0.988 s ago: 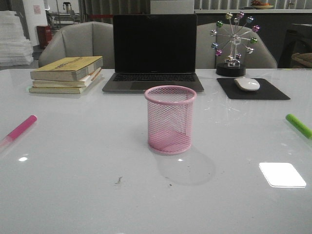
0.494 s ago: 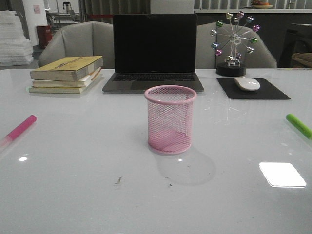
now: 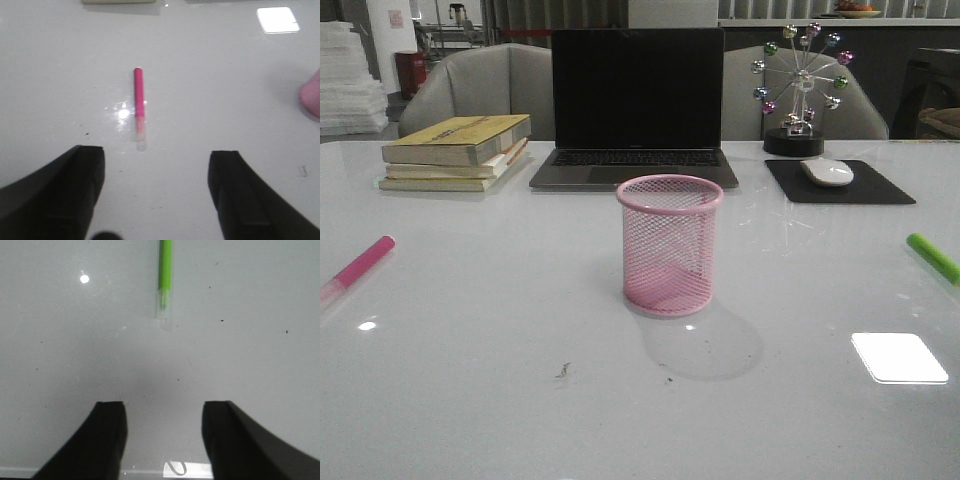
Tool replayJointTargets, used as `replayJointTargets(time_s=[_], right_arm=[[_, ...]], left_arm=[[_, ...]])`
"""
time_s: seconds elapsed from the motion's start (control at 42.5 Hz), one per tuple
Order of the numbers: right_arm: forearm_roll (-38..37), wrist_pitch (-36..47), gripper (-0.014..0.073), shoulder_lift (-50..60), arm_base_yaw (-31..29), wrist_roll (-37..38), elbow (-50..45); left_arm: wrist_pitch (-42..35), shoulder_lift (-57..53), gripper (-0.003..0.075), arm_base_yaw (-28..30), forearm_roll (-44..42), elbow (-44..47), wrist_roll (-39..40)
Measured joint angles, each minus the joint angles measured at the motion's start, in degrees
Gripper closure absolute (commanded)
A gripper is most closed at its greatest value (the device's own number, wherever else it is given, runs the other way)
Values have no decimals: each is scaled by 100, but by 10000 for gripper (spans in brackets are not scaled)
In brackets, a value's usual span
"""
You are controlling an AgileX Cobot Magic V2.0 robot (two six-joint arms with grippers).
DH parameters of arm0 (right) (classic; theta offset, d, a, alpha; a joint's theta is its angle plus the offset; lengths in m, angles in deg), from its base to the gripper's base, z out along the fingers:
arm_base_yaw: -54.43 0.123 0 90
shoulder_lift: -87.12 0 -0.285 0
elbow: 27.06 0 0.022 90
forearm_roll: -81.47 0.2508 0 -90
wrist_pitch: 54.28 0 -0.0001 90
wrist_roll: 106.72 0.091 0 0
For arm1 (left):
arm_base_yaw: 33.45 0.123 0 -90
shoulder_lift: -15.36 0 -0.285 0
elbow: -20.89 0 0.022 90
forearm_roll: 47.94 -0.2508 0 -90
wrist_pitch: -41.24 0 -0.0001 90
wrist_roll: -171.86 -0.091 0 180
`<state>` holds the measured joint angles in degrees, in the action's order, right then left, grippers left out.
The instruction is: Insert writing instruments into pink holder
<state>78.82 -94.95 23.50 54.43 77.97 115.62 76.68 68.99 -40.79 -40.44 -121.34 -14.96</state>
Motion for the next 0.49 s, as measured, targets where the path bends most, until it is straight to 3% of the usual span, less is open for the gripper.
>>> replayJointTargets(time_s=[0.306,0.494], right_arm=[[0,97,46,-2156,-103,96,1321],[62,-76,97,-3646,-126,96,2507]], left_arm=[[-15,0,215,-1701,20,0,-39],[-15,0,215,-2063,7,0,-45]])
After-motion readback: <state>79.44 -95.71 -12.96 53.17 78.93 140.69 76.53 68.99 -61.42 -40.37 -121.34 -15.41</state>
